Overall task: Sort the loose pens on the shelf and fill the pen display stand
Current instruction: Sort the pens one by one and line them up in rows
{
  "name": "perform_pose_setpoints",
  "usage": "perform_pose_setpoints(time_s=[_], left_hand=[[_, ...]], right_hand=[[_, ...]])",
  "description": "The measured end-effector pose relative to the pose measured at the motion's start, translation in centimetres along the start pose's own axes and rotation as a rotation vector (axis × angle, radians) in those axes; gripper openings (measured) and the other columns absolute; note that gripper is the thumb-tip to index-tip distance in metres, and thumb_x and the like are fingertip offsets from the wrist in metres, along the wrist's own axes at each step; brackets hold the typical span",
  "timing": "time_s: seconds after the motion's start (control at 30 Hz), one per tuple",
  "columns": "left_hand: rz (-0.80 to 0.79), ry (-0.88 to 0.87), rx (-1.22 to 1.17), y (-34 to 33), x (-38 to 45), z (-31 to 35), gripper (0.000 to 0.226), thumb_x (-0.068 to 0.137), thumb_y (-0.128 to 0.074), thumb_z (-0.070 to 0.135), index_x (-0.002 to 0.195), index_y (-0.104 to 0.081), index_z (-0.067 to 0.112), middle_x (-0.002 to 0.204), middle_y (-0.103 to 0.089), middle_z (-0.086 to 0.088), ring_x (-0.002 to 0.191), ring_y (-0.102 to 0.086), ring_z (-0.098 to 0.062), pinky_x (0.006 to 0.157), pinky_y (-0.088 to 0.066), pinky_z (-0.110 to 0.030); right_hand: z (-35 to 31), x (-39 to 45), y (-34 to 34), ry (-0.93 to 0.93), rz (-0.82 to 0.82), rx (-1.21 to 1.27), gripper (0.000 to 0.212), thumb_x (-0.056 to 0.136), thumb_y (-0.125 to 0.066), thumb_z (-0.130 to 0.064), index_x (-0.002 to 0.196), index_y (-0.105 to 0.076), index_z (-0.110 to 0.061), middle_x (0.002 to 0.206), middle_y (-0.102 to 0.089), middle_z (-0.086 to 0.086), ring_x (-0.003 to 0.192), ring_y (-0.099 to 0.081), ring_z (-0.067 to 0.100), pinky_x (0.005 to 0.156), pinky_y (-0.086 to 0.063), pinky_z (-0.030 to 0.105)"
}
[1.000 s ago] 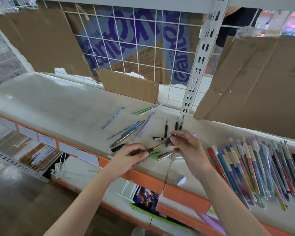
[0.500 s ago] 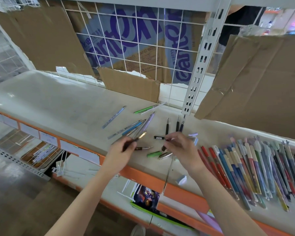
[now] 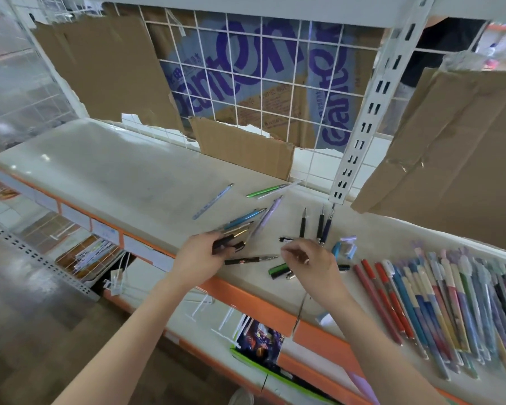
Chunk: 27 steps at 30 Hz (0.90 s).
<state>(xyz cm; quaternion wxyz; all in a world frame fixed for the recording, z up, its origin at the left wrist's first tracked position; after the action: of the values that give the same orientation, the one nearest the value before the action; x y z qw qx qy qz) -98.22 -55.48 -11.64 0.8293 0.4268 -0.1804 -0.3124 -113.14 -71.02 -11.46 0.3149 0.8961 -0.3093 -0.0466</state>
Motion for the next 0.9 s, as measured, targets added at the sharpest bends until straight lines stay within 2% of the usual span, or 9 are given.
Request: perform_pose_setpoints(time_s=[0.07,0.13,0.2,0.27,0.4,0.5,0.63,0.77,0.9], left_hand=[[-0.020,-0.081,-0.260,-0.1,-0.4,2.2,0.014,0.085,-0.066,0.016,0.082,-0.065,0.029,0.070,-0.062,0.021,0.068,-0.054,0.006,0.058,-0.034,-0.008],[-0.083,-0.153,-0.357,-0.9,-0.9,4.3,0.025,0.085,-0.066,0.015,0.071,-0.058,0.034,0.056,-0.054,0.022,0.058,-0.049,0.006,0.055,-0.033,-0.009],[-0.135,-0.176,-0.382,-1.8,-1.3,5.5,0.017,0.087,-0.064,0.018,0.073,-0.060,0.028,0.058,-0.052,0.016,0.056,-0.045,0.002,0.054,-0.033,-0.012],[-0.151,-0.165,-0.386,-2.4,-1.4,5.7,0.010,0.091,-0.058,0.024,0.085,-0.065,0.019,0.068,-0.058,0.010,0.062,-0.050,-0.002,0.057,-0.037,-0.012],[-0.167,-0.141,-0.369,-2.6,-1.8,4.7,0.025,0.094,-0.050,0.034,0.095,-0.067,0.016,0.080,-0.066,-0.003,0.071,-0.057,-0.009,0.062,-0.041,-0.020],[-0.193,-0.149,-0.357,-2.8,-1.9,4.4,0.026,0.094,-0.050,0.036,0.094,-0.067,0.017,0.077,-0.064,-0.005,0.062,-0.051,-0.005,0.058,-0.037,-0.017],[-0.225,-0.150,-0.361,-2.7,-2.1,4.5,0.025,0.093,-0.050,0.038,0.096,-0.068,0.021,0.079,-0.066,-0.002,0.070,-0.057,-0.014,0.064,-0.043,-0.026],[-0.230,-0.162,-0.371,-2.5,-2.3,4.8,0.023,0.094,-0.050,0.036,0.095,-0.068,0.022,0.071,-0.061,0.004,0.061,-0.050,-0.006,0.059,-0.037,-0.017],[-0.262,-0.160,-0.373,-2.5,-2.4,5.7,0.024,0.097,-0.046,0.032,0.087,-0.066,0.023,0.068,-0.059,-0.003,0.061,-0.049,-0.012,0.059,-0.037,-0.026]], right_hand=[[-0.5,0.0,0.2,-0.098,-0.064,0.224,0.009,0.088,-0.063,-0.015,0.093,-0.071,-0.016,0.085,-0.067,-0.009,0.078,-0.060,0.000,0.072,-0.044,0.009],[-1.0,-0.1,0.0,-0.177,-0.157,0.452,0.007,0.087,-0.065,-0.017,0.090,-0.069,-0.022,0.081,-0.069,-0.009,0.076,-0.063,0.002,0.069,-0.048,0.015],[-0.9,-0.3,-0.2,-0.185,-0.153,0.522,0.007,0.087,-0.065,-0.013,0.086,-0.069,-0.019,0.074,-0.068,-0.006,0.069,-0.062,0.004,0.062,-0.049,0.019],[-0.3,-0.4,0.3,-0.234,-0.046,0.616,0.009,0.087,-0.063,-0.009,0.083,-0.069,-0.013,0.070,-0.067,-0.002,0.065,-0.060,0.006,0.060,-0.049,0.019],[1.2,-0.4,2.2,-0.291,0.079,0.847,0.009,0.088,-0.061,-0.012,0.088,-0.068,-0.006,0.071,-0.065,0.005,0.066,-0.059,0.010,0.062,-0.048,0.018],[1.4,-0.3,2.8,-0.253,0.053,0.860,0.010,0.089,-0.060,-0.014,0.088,-0.067,-0.008,0.068,-0.064,0.002,0.065,-0.057,0.009,0.060,-0.046,0.017],[1.3,-0.4,2.8,-0.227,0.062,0.832,0.011,0.090,-0.058,-0.015,0.090,-0.066,-0.008,0.070,-0.064,0.001,0.064,-0.057,0.008,0.061,-0.047,0.017],[1.0,-0.6,2.9,-0.177,0.053,0.830,0.013,0.088,-0.059,-0.017,0.089,-0.066,-0.006,0.070,-0.060,0.003,0.064,-0.055,0.008,0.062,-0.047,0.017],[0.4,-1.0,2.1,-0.124,0.012,0.673,0.012,0.092,-0.057,-0.014,0.085,-0.065,-0.010,0.060,-0.057,-0.001,0.059,-0.052,0.007,0.058,-0.043,0.014]])
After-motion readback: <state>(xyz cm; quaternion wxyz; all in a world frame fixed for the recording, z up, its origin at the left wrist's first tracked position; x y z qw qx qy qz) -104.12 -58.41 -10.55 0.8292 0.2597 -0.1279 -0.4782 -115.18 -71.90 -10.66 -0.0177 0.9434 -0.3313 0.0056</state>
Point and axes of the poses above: each hand's wrist, its own x-axis towards the middle knuckle, its own y-axis out of the back of the hand, z = x × y, the point moved 1 cm from there along x, towards the middle knuckle
